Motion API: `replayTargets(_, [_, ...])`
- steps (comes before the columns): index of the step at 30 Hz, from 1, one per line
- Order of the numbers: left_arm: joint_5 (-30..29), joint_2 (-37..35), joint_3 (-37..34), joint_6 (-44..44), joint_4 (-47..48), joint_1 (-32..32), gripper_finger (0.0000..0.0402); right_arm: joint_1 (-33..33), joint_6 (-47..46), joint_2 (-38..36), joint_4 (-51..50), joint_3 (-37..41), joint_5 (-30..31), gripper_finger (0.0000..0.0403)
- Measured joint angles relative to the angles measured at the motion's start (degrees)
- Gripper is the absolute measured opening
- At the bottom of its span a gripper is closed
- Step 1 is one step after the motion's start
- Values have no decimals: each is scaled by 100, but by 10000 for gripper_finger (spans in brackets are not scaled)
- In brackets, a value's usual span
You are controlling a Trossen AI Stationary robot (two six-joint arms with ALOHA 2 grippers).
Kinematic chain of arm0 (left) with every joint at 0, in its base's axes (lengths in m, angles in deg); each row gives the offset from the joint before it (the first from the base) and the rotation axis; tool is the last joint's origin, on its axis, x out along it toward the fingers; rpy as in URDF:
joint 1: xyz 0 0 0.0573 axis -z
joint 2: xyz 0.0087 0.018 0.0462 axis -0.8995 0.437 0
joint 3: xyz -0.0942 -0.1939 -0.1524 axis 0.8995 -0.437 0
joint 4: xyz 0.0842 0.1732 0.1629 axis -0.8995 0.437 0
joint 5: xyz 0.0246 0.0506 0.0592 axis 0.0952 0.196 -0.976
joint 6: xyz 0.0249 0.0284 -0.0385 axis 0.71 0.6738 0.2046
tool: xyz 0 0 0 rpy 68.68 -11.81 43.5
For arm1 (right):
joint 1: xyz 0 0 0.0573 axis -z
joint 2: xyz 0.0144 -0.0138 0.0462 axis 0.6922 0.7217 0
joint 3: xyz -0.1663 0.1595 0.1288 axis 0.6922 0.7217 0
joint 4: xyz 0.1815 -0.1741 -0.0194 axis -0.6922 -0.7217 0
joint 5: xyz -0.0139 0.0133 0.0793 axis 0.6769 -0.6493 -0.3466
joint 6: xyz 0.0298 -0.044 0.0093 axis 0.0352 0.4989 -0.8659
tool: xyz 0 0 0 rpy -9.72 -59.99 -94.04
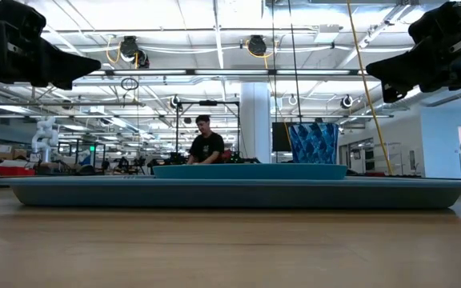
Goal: Pick and place plate/cup/fork/spoon on tray
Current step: Return to Home Position
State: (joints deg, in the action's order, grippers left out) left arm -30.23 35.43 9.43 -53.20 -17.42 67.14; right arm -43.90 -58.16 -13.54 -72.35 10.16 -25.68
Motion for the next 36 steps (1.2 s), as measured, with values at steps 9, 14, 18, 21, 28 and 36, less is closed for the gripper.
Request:
replayTargets(9, [3, -2, 0, -111, 0, 0, 8, 0, 0, -2, 0, 0, 0, 0])
replayTargets(14, [3, 0, 0, -101, 0, -2, 8, 0, 0, -1, 0, 0, 0, 0])
replayTargets(18, [3, -1, 0, -112, 0, -1, 8, 1, 0, -2, 0, 0, 0, 0])
replayTargets(21, [2, -1, 0, -102, 0, 0, 8, 2, 0, 0, 0, 0, 0, 0])
replayTargets(28, [2, -1, 0, -109, 1, -1, 8, 0, 0, -2, 0, 0, 0, 0])
replayTargets(36, [2, 0, 0, -118, 0, -2, 8, 1, 0, -2, 0, 0, 0, 0])
